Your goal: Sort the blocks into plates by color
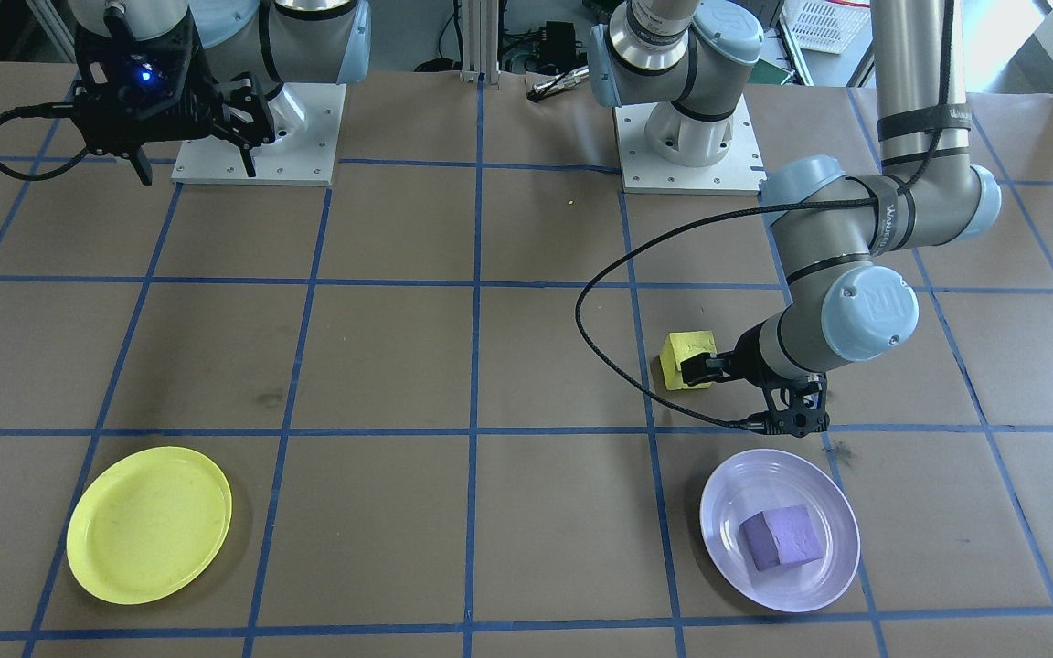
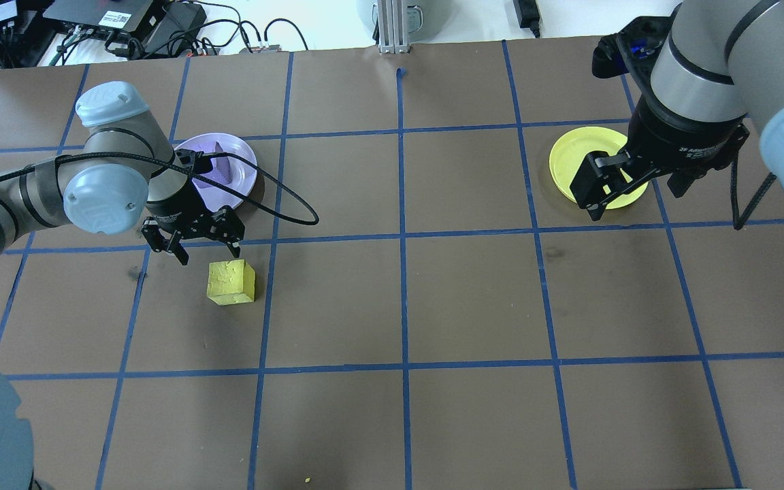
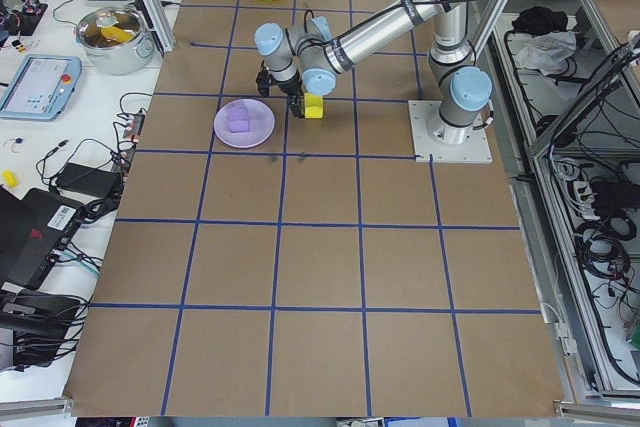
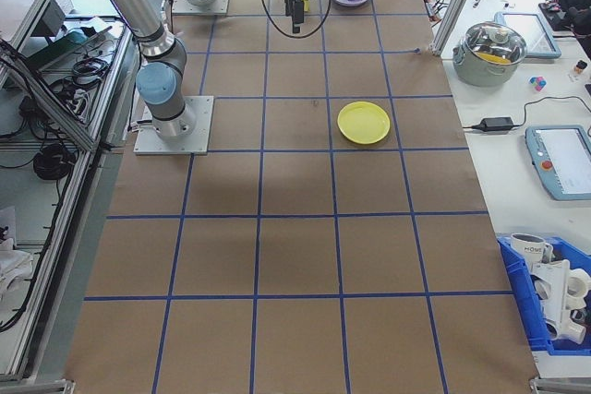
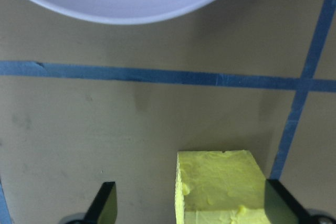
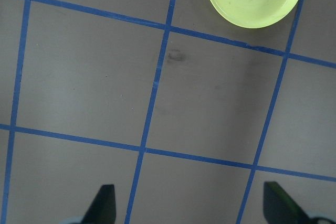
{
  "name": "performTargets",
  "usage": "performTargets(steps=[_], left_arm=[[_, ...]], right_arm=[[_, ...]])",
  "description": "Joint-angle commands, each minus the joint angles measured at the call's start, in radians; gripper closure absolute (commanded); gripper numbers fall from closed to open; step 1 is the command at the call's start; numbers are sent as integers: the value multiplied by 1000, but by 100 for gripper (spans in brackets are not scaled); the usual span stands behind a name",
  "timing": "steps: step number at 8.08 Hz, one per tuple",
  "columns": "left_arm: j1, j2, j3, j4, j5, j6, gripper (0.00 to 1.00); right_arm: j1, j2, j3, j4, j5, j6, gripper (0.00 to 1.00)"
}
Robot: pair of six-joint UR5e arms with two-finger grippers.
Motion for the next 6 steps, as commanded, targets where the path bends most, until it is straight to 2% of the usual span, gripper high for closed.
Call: performTargets(steps=[1, 3, 6], left_arm=[[-5, 1, 59, -79, -15, -34, 0], [-37, -4, 57, -79, -39, -95, 0], [-40, 27, 45, -76, -38, 2, 0]], right_arm=[[0, -1, 6, 0, 1, 0, 0], [0, -1, 11, -1, 4, 4, 0], [0, -1, 11, -9, 10, 1, 0]])
